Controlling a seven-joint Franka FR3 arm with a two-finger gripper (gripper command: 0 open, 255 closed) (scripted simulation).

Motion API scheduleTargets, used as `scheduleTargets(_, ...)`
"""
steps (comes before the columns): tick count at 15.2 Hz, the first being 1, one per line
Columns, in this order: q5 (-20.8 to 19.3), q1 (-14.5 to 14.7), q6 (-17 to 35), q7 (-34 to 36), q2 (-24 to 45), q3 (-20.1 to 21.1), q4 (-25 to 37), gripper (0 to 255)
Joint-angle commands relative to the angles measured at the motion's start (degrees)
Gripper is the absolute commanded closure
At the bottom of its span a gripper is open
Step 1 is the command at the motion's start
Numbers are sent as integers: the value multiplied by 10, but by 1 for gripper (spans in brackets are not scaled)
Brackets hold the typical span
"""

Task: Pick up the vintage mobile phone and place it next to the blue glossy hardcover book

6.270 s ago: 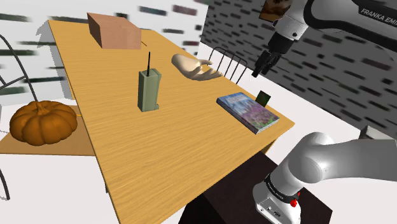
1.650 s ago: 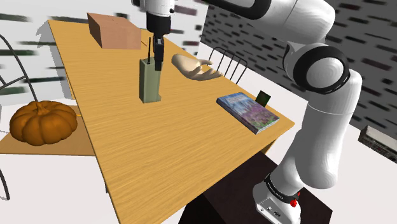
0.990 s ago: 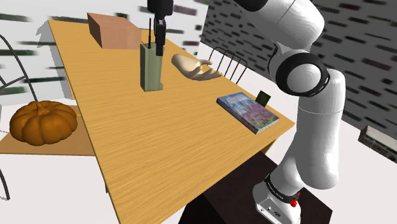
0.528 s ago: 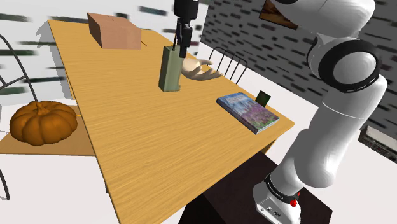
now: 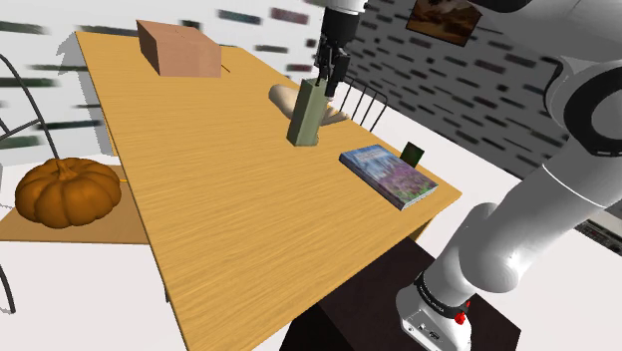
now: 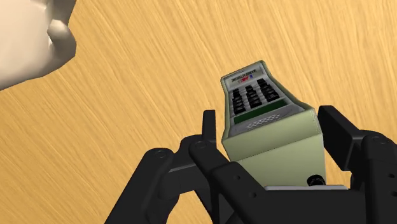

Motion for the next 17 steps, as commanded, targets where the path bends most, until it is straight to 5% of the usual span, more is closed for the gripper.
scheduleTargets(1,0,-9,8,-21,-33,-12,-39,255)
scheduleTargets(4,-3,-22,12,-58,-81,-35,-89,255)
scheduleTargets(17,-3,-21,113,-53,-105,-36,-214,255)
